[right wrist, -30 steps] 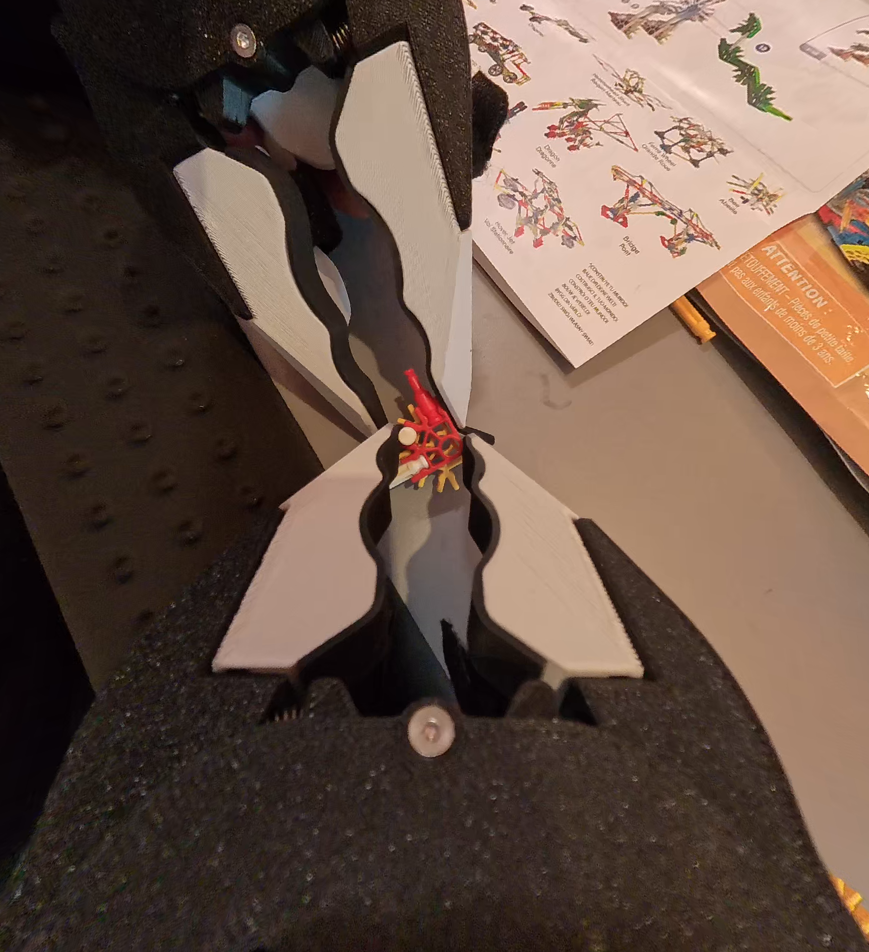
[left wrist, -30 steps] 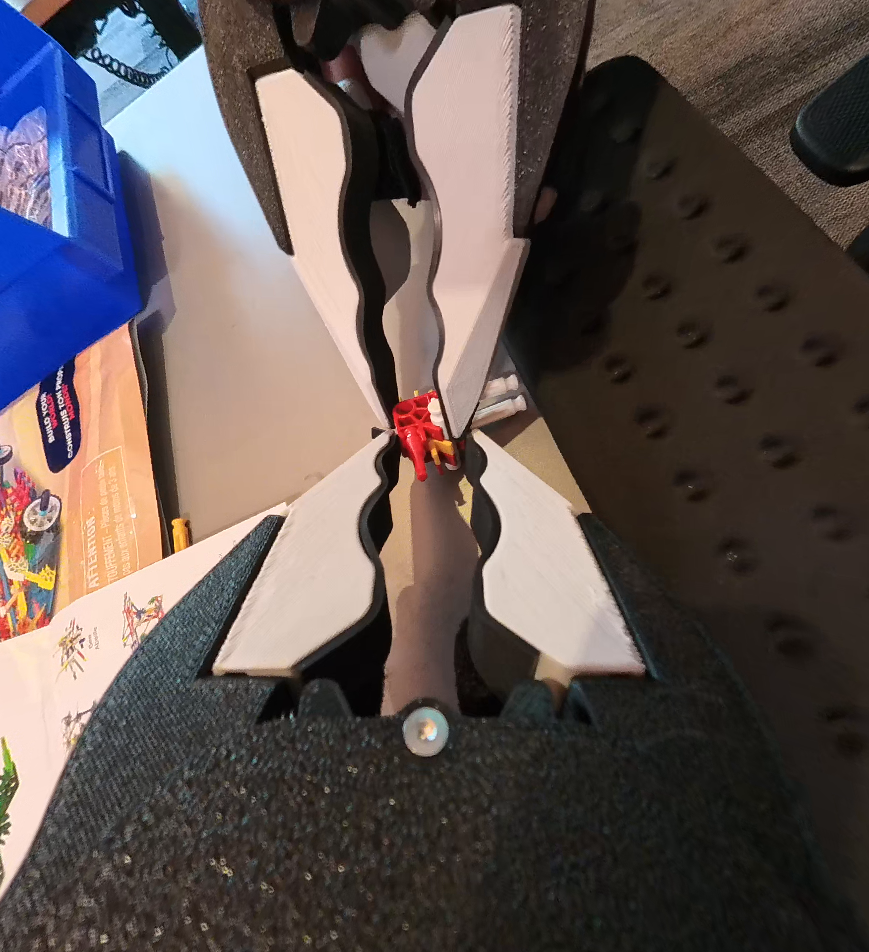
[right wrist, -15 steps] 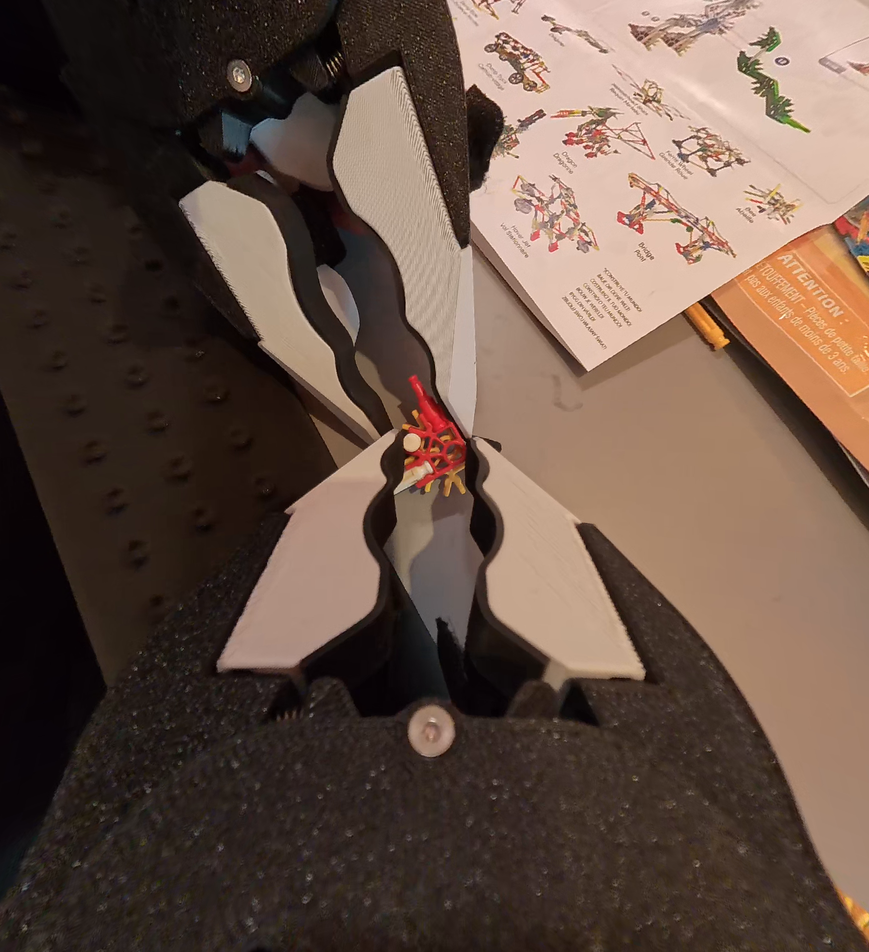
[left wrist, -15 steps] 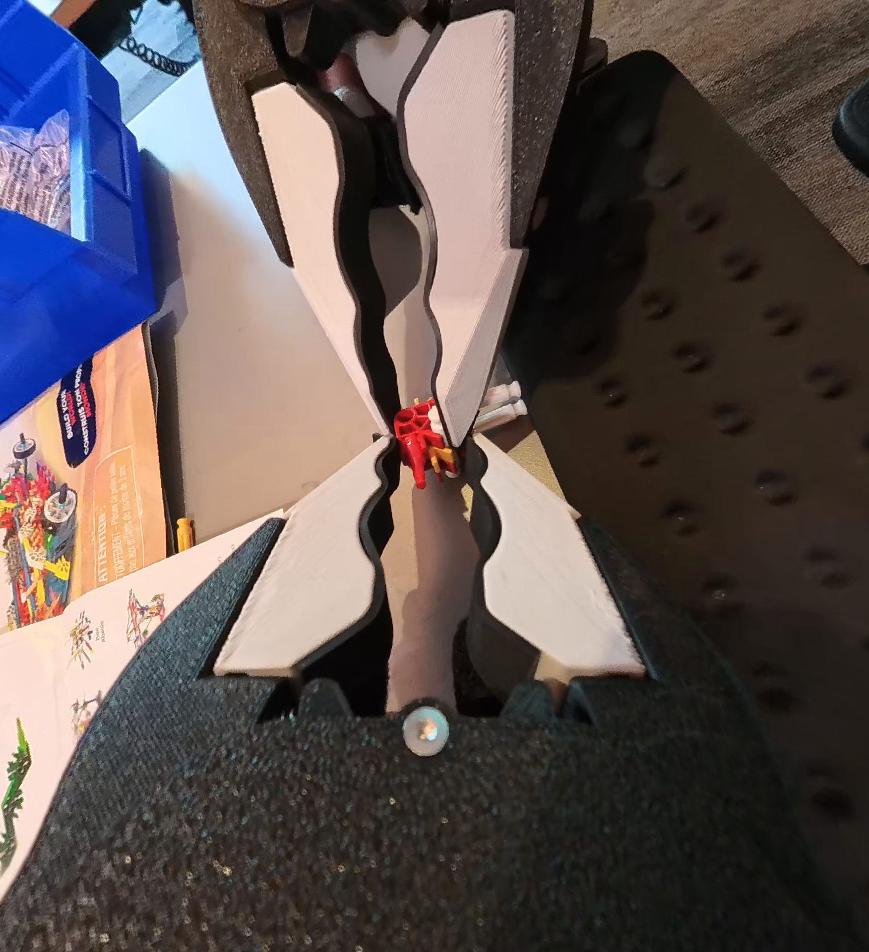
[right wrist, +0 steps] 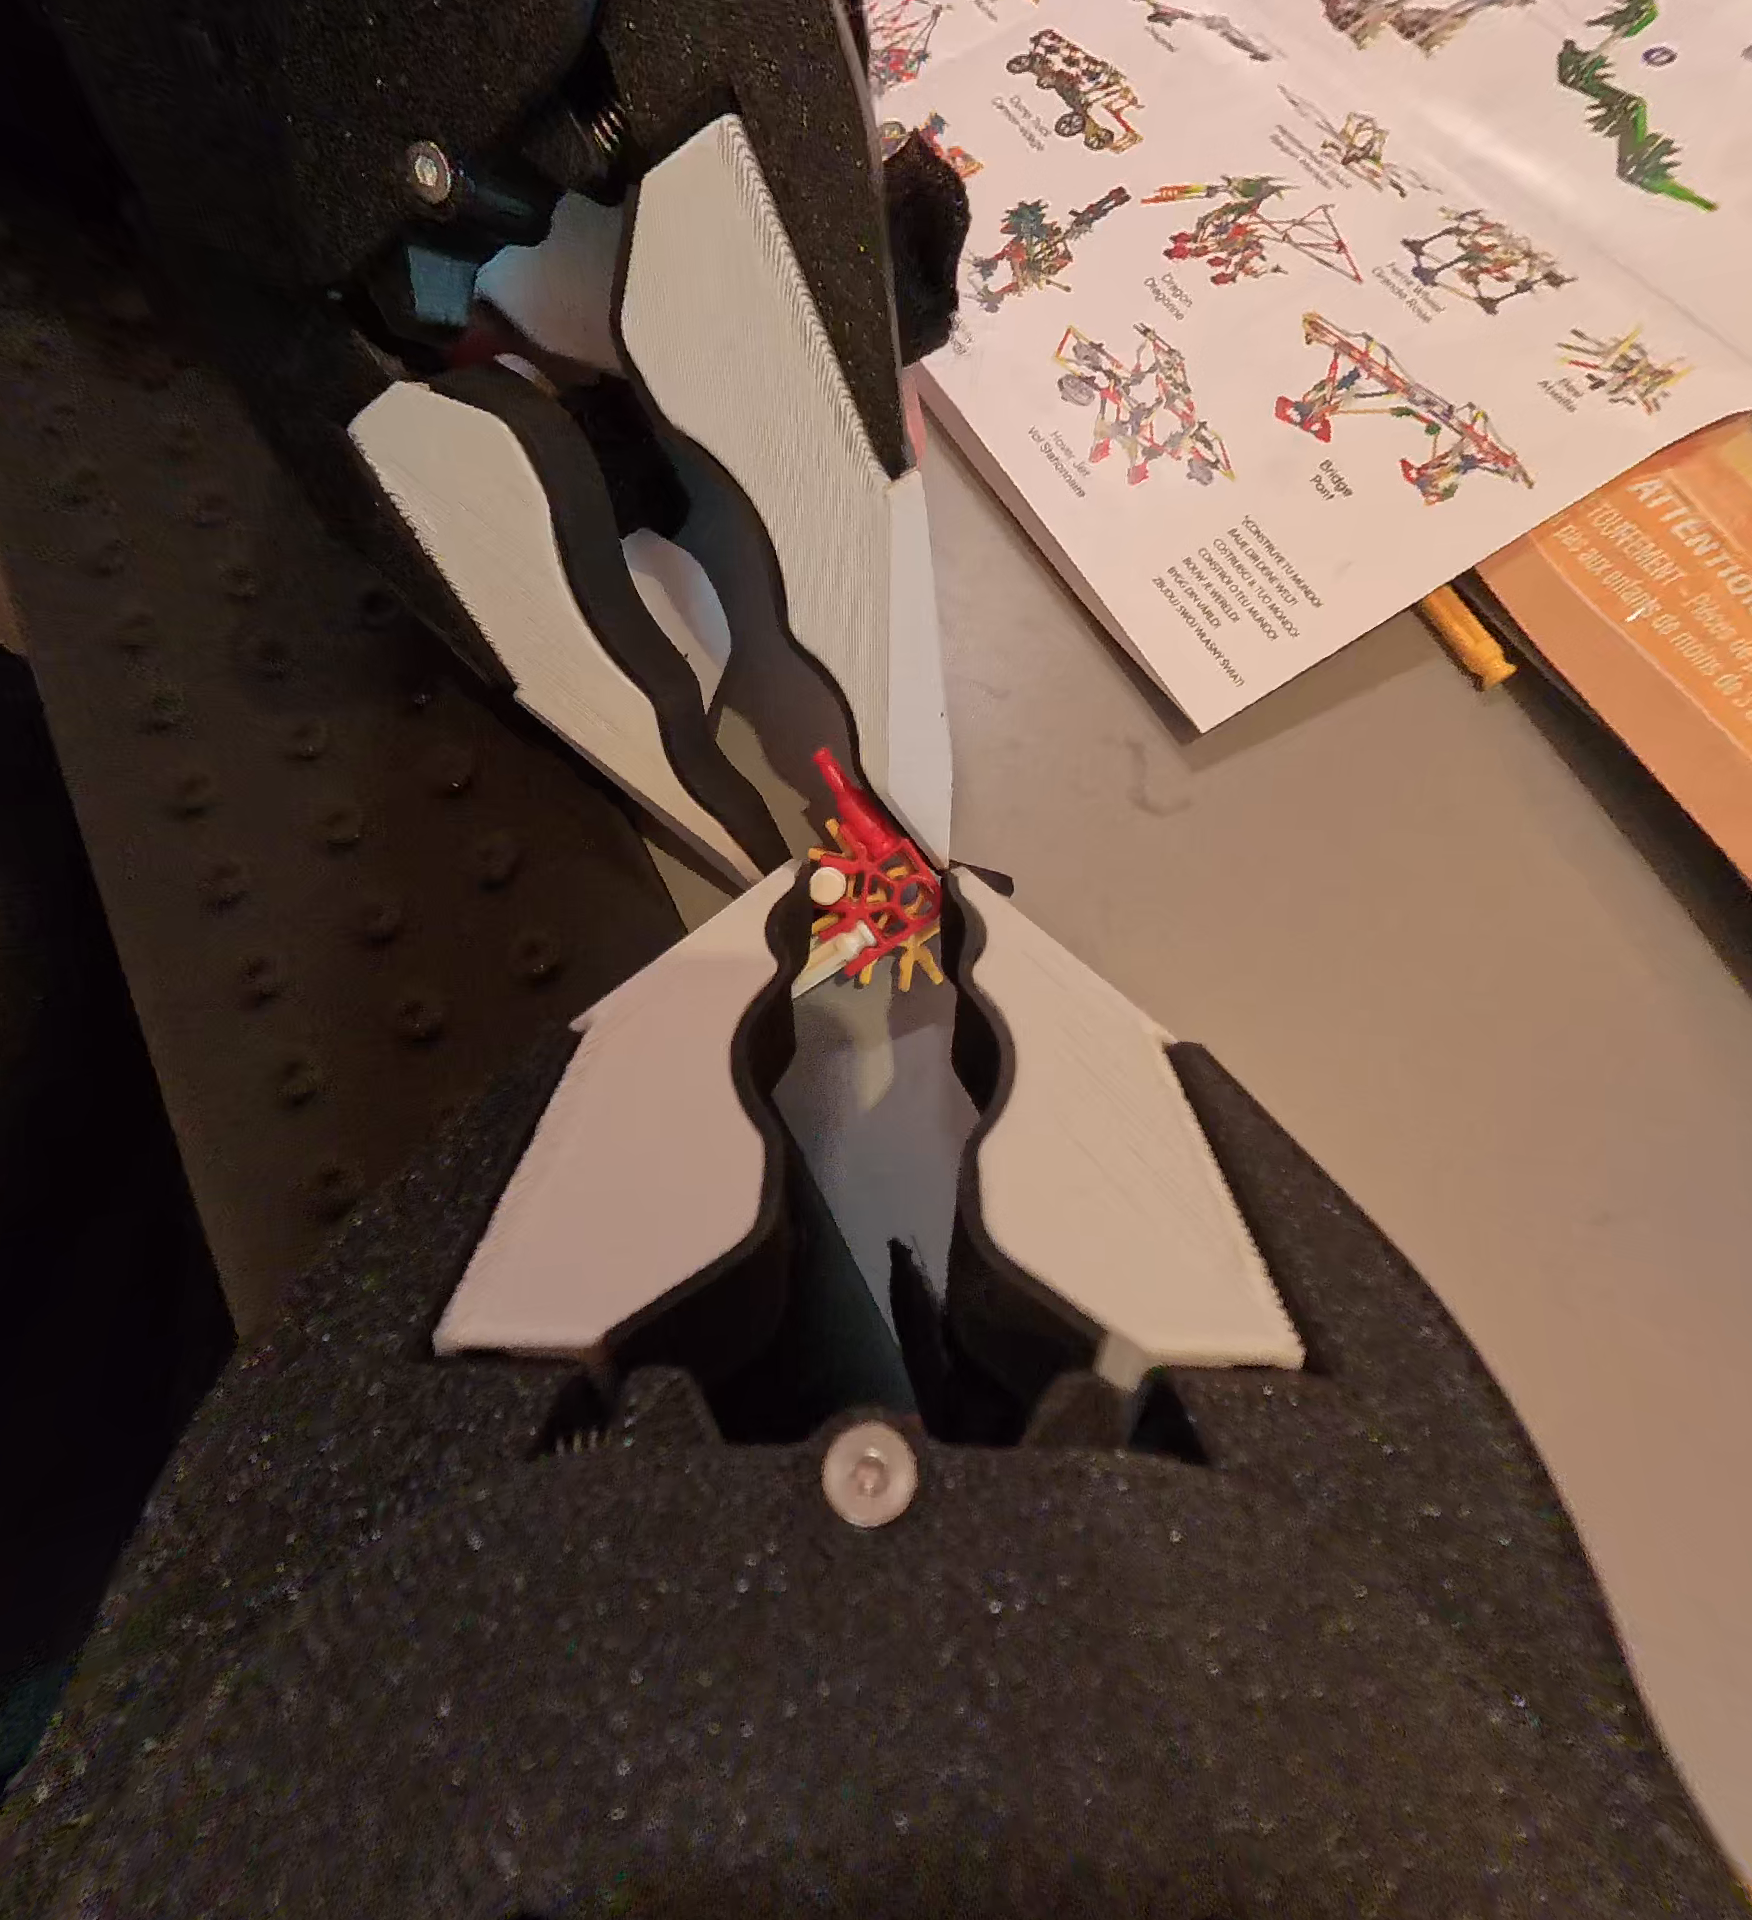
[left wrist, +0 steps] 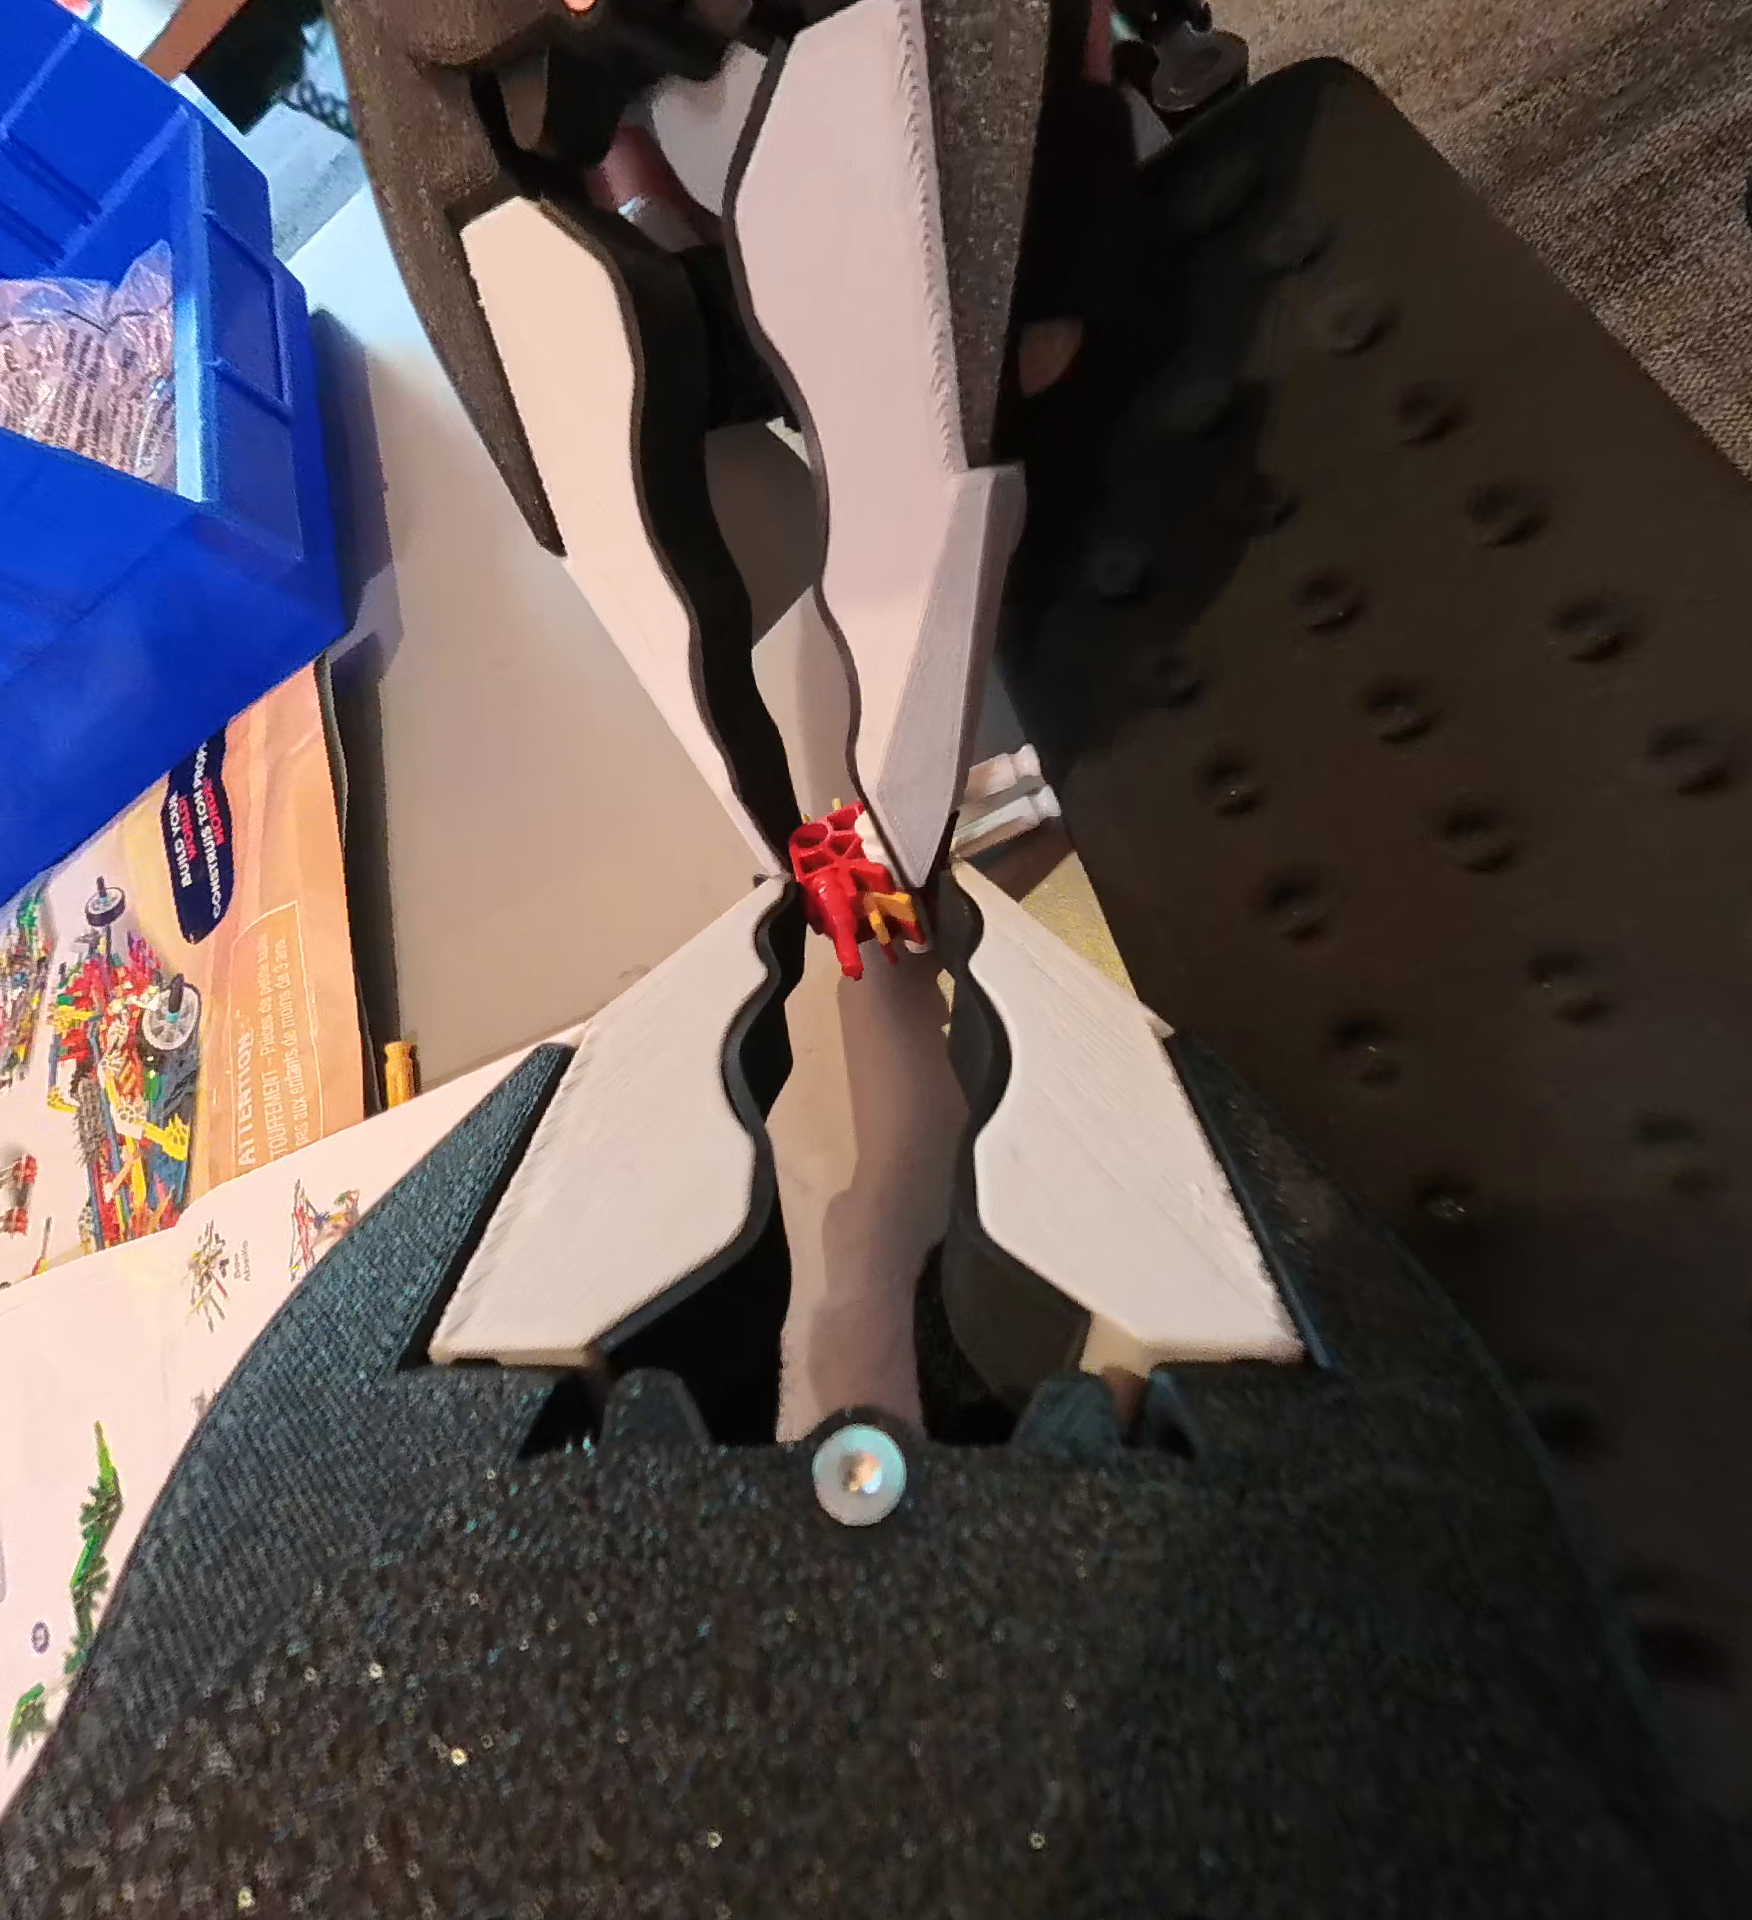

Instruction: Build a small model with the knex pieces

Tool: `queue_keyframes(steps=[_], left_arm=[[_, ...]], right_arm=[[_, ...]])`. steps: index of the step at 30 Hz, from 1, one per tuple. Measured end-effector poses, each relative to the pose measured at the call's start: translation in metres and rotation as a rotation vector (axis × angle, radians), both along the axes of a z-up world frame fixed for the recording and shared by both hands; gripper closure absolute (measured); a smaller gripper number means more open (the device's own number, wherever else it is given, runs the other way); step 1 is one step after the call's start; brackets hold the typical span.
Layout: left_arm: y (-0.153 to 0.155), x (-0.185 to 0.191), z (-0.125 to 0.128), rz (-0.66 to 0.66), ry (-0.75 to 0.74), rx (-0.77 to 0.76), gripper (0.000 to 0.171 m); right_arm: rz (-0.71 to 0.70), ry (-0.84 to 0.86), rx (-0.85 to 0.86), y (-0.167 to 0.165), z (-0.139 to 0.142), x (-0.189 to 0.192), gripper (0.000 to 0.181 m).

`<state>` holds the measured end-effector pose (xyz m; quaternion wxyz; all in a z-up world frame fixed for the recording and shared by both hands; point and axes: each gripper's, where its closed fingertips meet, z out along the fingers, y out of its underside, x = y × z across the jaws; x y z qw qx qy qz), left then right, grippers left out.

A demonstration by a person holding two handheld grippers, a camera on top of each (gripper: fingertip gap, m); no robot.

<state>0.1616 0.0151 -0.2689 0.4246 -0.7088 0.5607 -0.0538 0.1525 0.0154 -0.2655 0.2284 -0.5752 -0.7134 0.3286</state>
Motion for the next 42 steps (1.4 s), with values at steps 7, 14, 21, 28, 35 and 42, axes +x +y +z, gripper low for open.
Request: queue_keyframes(steps=[7,14,21,28,35,42], left_arm=[[0.0007,0.001,0.0005,-0.01,-0.01,-0.009,0.15],[0.0015,0.0015,-0.0007,-0.016,-0.026,-0.029,0.149],[0.0024,0.0002,-0.0003,-0.021,-0.011,-0.023,0.149],[0.0043,-0.0018,0.0019,-0.017,0.007,-0.004,0.149],[0.0022,0.001,0.0024,-0.029,0.003,0.002,0.15],[0.0031,0.0018,-0.0001,-0.025,-0.01,-0.012,0.149]], right_arm=[[0.04,-0.022,-0.113,0.0001,0.0003,0.001,0.157],[0.022,-0.055,-0.105,0.0016,-0.0001,0.001,0.156],[0.004,-0.055,-0.064,0.0043,0.0003,0.0002,0.156],[-0.016,-0.058,0.067,0.0071,0.0035,-0.0012,0.156],[-0.022,-0.062,0.043,0.0034,0.0063,0.0021,0.156],[-0.03,-0.017,-0.11,0.0031,0.0072,0.0036,0.156]])
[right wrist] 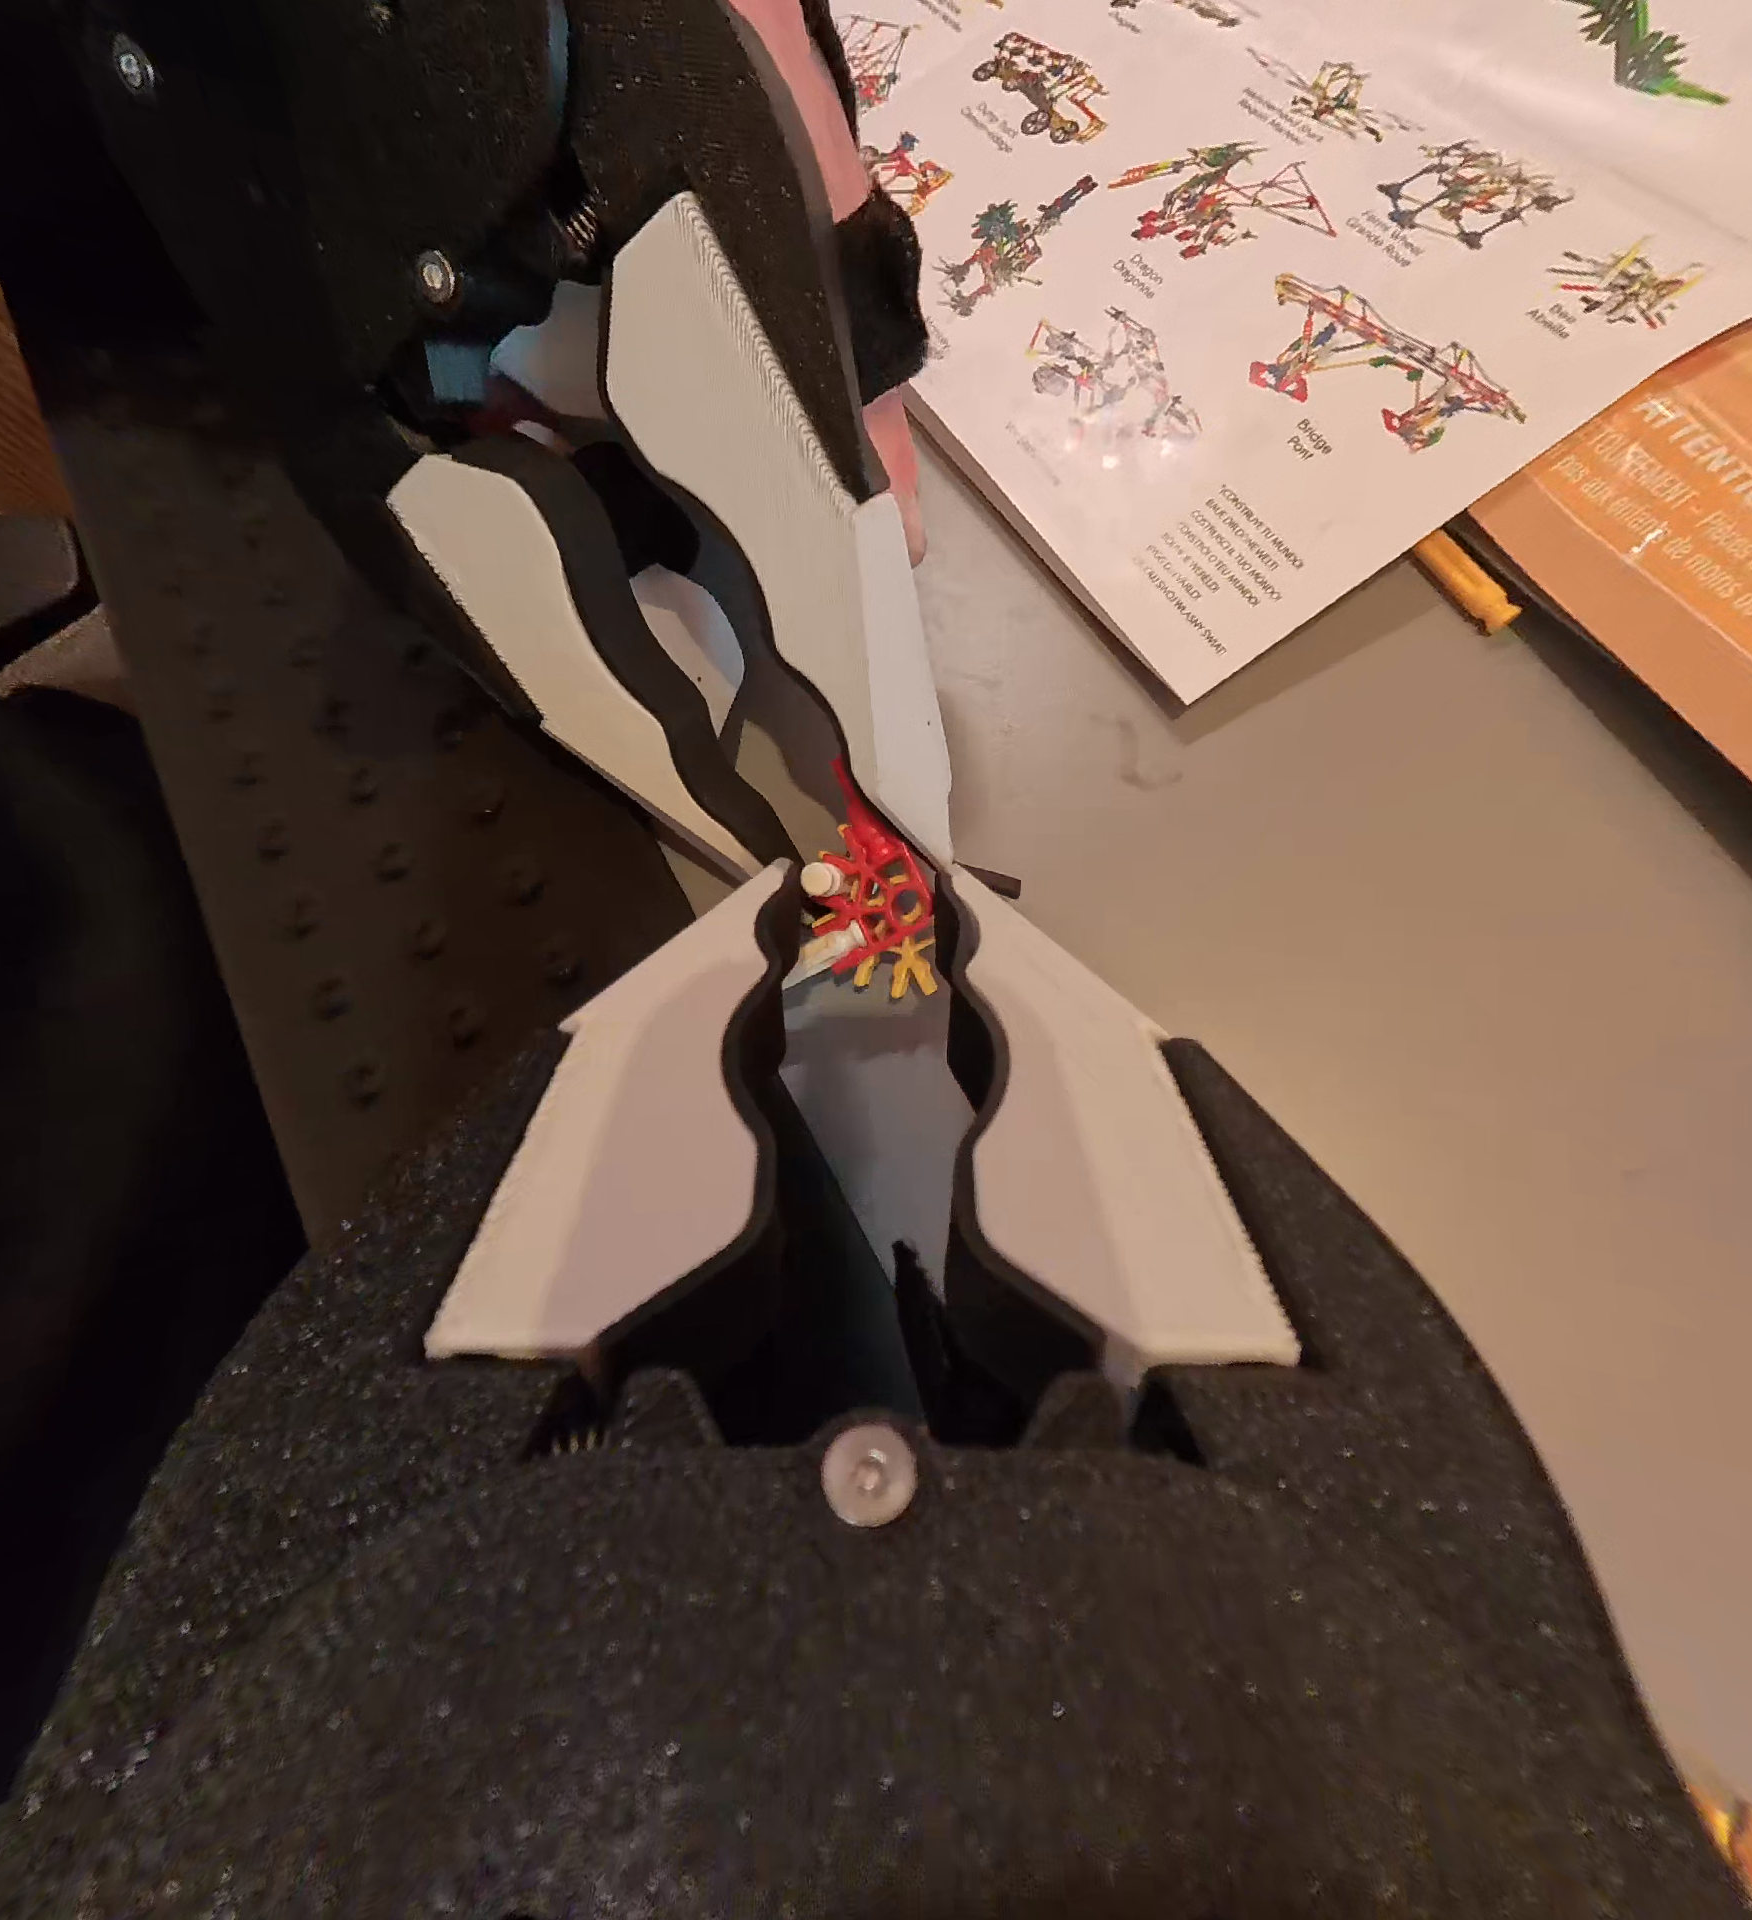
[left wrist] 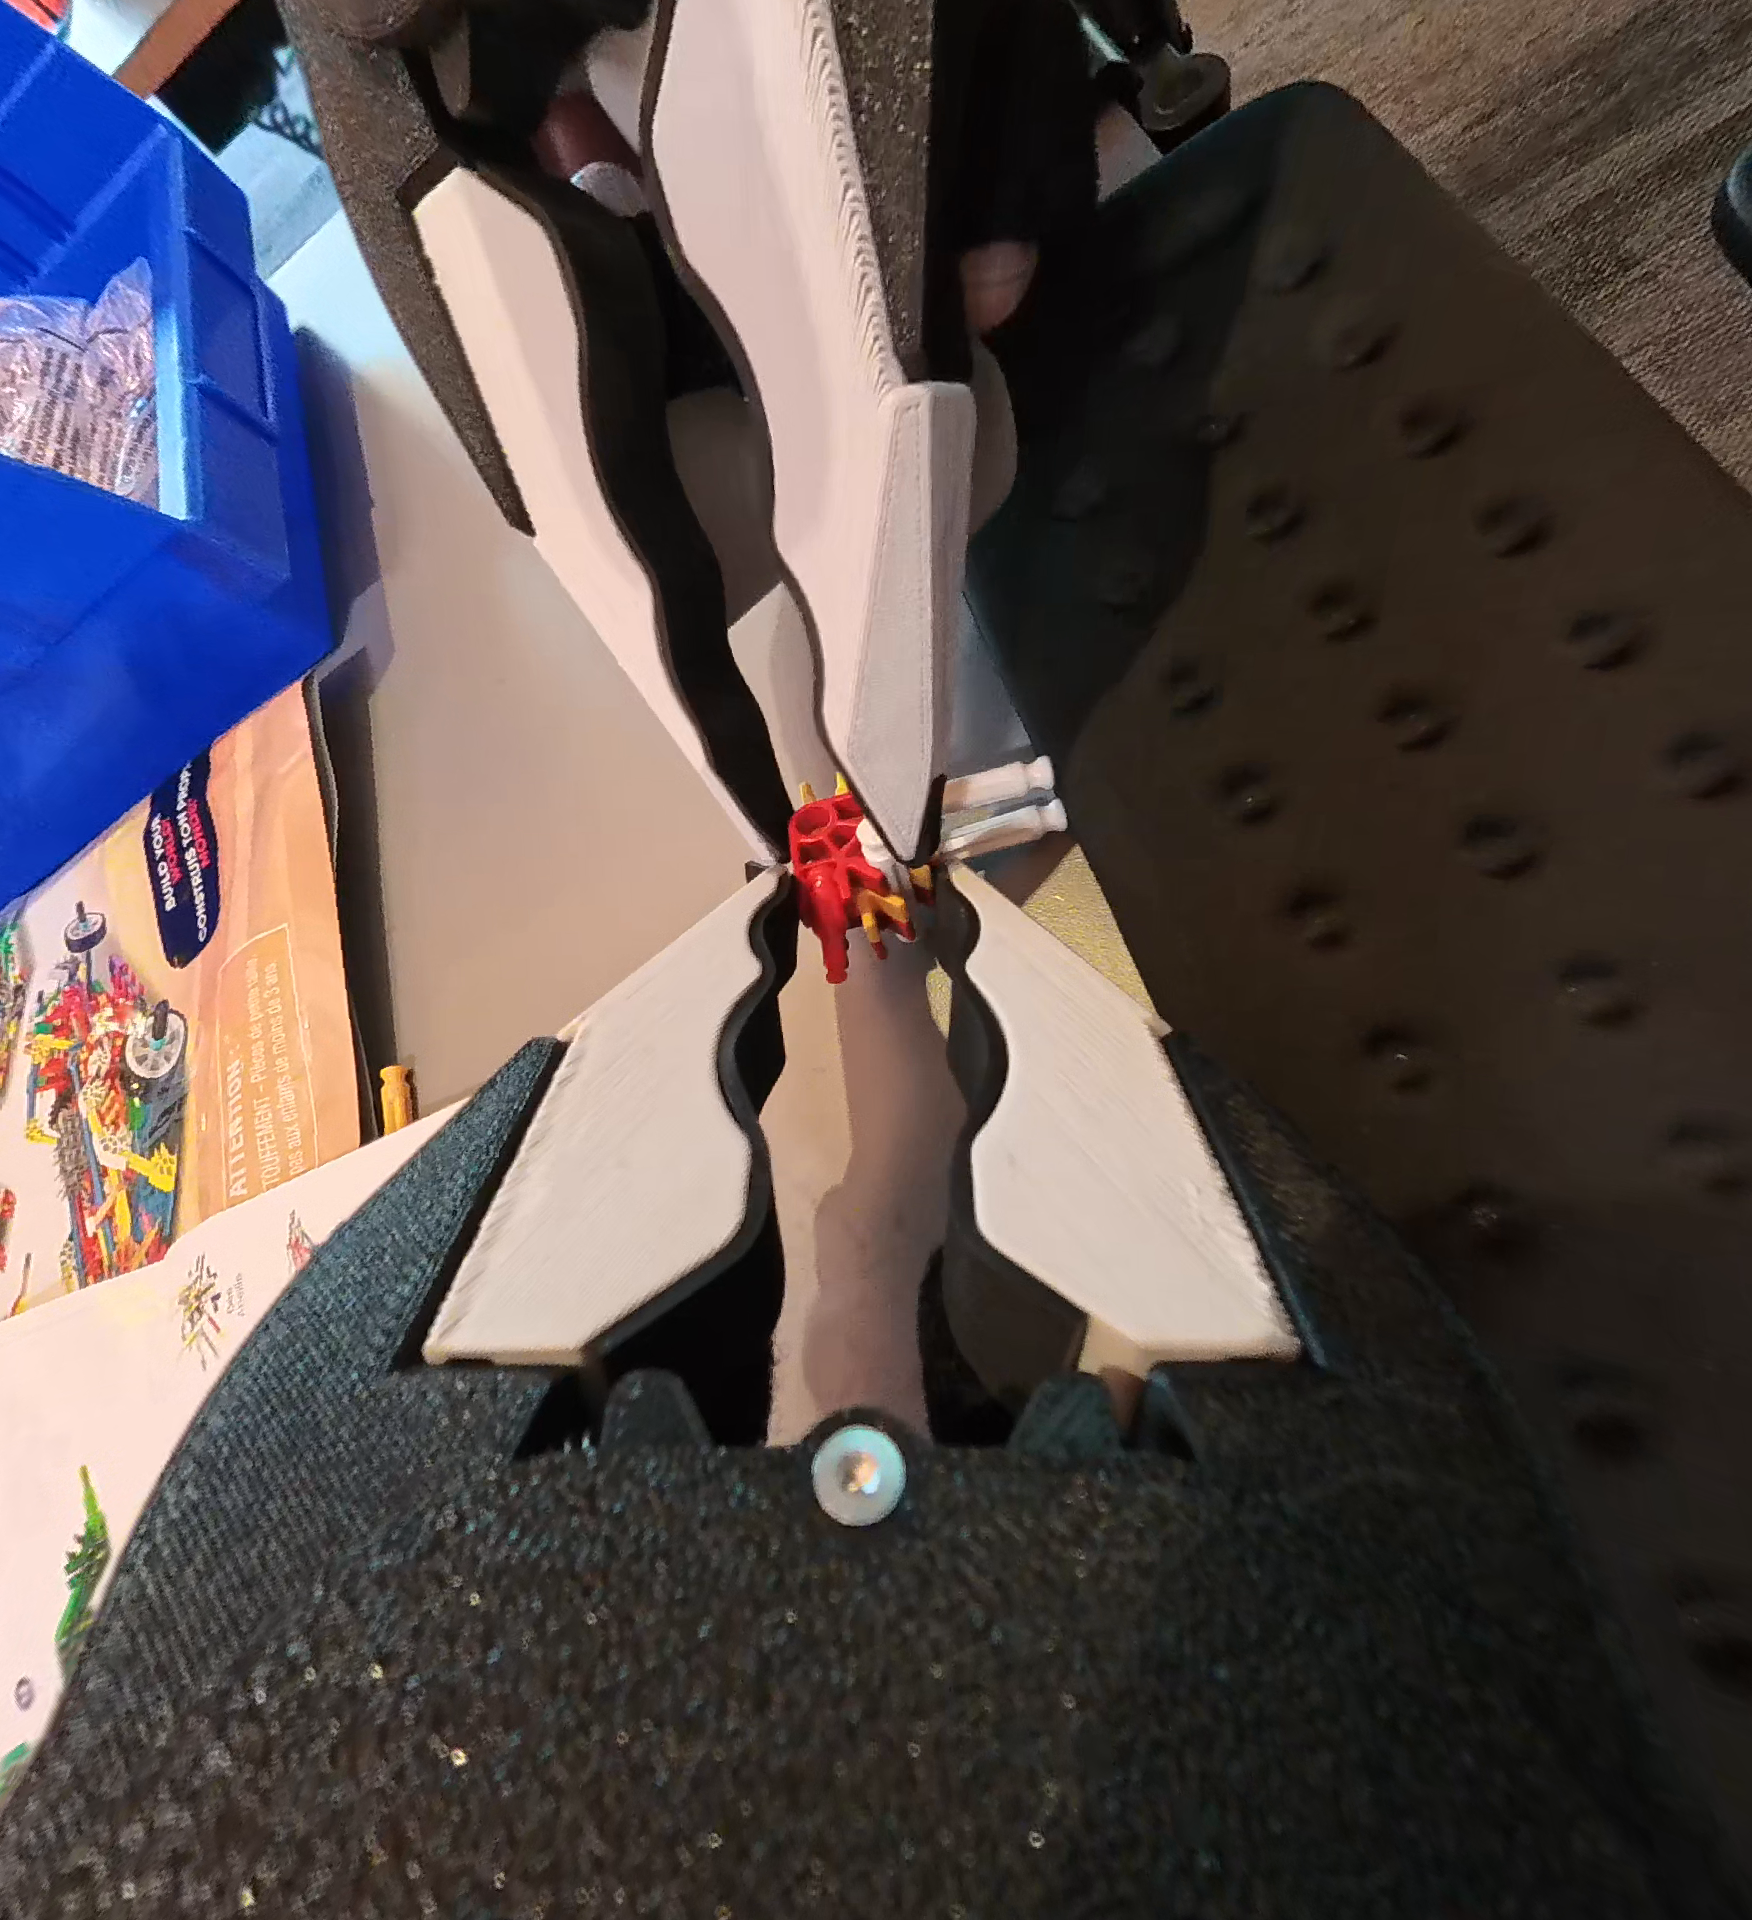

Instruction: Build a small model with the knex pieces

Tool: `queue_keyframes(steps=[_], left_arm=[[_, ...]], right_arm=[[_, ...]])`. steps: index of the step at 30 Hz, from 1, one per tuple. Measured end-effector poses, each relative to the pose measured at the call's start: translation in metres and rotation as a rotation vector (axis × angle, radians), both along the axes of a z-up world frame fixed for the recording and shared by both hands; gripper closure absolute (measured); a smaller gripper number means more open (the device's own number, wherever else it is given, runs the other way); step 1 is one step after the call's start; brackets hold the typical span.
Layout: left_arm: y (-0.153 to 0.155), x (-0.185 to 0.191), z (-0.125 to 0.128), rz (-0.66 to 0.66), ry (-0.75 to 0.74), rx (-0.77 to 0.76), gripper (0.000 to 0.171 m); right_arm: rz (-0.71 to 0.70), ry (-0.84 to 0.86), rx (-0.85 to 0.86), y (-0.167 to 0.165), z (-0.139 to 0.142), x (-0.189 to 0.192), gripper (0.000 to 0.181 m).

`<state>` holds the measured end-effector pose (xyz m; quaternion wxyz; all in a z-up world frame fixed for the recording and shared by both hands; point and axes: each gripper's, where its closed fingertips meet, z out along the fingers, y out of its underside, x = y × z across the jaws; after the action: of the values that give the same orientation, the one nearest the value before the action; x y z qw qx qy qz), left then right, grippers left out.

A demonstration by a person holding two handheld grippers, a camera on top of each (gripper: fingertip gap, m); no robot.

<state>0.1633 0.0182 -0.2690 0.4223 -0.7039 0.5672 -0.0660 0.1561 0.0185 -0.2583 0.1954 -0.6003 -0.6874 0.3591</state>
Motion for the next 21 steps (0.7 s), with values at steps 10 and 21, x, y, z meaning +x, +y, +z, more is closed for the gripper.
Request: queue_keyframes(steps=[10,21], left_arm=[[0.0014,0.0009,-0.0004,0.006,-0.015,-0.005,0.15],[0.0011,0.0015,-0.0005,0.032,-0.026,-0.023,0.15]], right_arm=[[0.008,0.018,0.0,0.0014,0.003,0.0024,0.157],[-0.01,-0.059,0.175,0.0013,-0.0007,0.0002,0.158]])
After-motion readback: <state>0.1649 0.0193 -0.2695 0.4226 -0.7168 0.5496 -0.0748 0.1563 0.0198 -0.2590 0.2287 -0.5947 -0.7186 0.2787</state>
